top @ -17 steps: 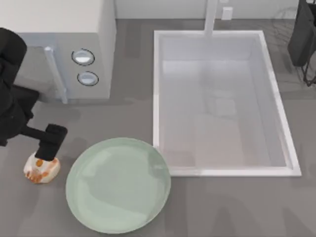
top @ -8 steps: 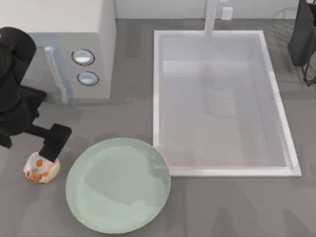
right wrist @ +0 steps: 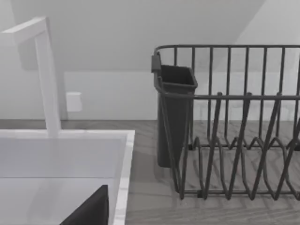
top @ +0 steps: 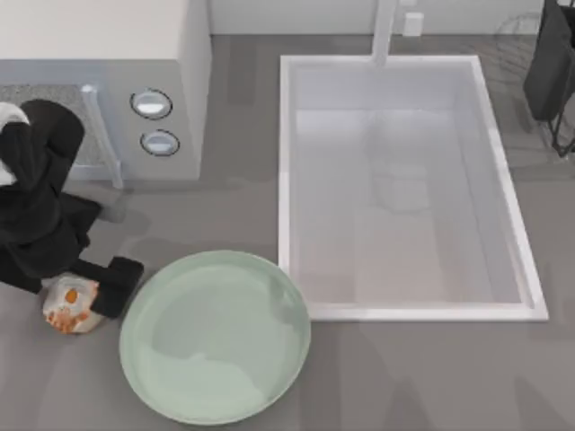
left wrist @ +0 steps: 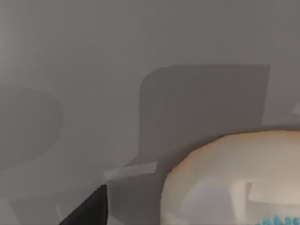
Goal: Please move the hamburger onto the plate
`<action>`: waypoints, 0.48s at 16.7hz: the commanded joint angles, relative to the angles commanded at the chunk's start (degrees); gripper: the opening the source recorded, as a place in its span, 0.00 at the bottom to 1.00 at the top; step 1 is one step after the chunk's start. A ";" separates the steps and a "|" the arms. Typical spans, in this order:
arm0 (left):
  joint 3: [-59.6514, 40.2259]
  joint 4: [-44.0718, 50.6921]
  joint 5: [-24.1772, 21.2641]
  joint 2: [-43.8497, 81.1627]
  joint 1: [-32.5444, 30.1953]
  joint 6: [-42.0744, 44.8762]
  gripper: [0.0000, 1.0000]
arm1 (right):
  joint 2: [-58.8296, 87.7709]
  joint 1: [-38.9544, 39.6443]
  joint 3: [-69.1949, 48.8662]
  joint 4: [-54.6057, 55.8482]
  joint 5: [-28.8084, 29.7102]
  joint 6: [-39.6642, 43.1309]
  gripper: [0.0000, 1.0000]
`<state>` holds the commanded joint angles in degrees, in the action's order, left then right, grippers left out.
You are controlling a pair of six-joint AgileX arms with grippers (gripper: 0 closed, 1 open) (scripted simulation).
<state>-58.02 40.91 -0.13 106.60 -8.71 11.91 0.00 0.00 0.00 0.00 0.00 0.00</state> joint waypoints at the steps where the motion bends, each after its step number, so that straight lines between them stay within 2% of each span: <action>1: 0.94 -1.81 0.00 1.00 0.00 0.02 1.00 | 0.00 0.00 0.00 0.00 0.00 0.00 1.00; 7: 1.98 -3.65 -0.01 2.23 -0.01 0.04 1.00 | 0.00 0.00 0.00 0.00 0.00 0.00 1.00; 8: 1.98 -3.65 -0.01 2.23 -0.01 0.04 0.92 | 0.00 0.00 0.00 0.00 0.00 0.00 1.00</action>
<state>-56.04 37.25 -0.14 108.83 -8.72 11.95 0.00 0.00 0.00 0.00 0.00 0.00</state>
